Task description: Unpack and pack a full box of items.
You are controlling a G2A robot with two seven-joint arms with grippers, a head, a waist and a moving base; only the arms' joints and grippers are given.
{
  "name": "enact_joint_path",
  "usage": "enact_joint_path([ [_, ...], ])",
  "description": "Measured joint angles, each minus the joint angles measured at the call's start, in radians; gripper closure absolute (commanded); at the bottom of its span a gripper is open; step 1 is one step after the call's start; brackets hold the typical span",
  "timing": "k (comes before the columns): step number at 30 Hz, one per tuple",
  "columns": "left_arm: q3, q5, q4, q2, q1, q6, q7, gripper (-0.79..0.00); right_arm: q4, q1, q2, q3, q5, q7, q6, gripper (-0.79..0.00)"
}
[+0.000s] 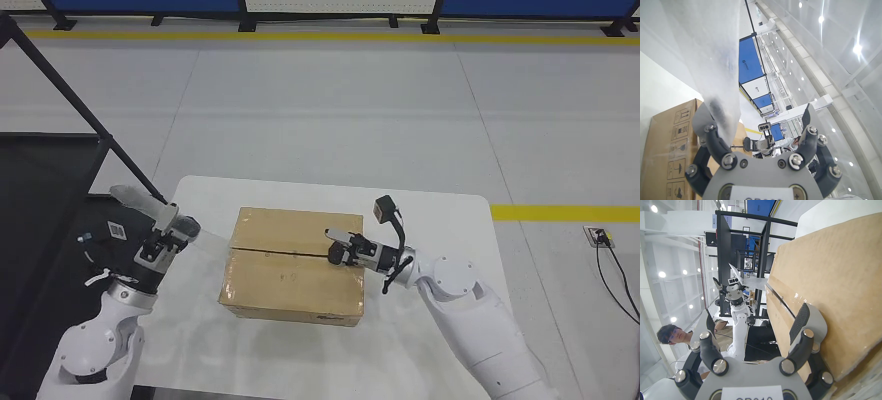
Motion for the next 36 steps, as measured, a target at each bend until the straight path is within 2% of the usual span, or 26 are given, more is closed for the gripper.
enact_joint_path([
  [8, 0.029, 0.077, -0.07, -0.001, 0.015, -0.002, -0.001, -0.785, -0.028, -0.024, 0.008, 0.024, 0.01, -0.005, 0.045, -0.785],
  [15, 0.064, 0.163, -0.105, -0.004, 0.018, -0.003, 0.012, -0.785, -0.029, -0.031, 0.012, 0.031, 0.015, 0.005, 0.043, -0.785],
  [22, 0.104, 0.248, -0.117, -0.007, 0.014, 0.009, 0.03, -0.785, -0.03, -0.043, 0.016, 0.038, 0.015, 0.01, 0.036, -0.785],
  [36, 0.213, 0.383, -0.098, -0.016, -0.04, 0.044, 0.02, -0.785, -0.071, -0.093, 0.029, 0.065, 0.01, 0.017, 0.0, -0.785],
])
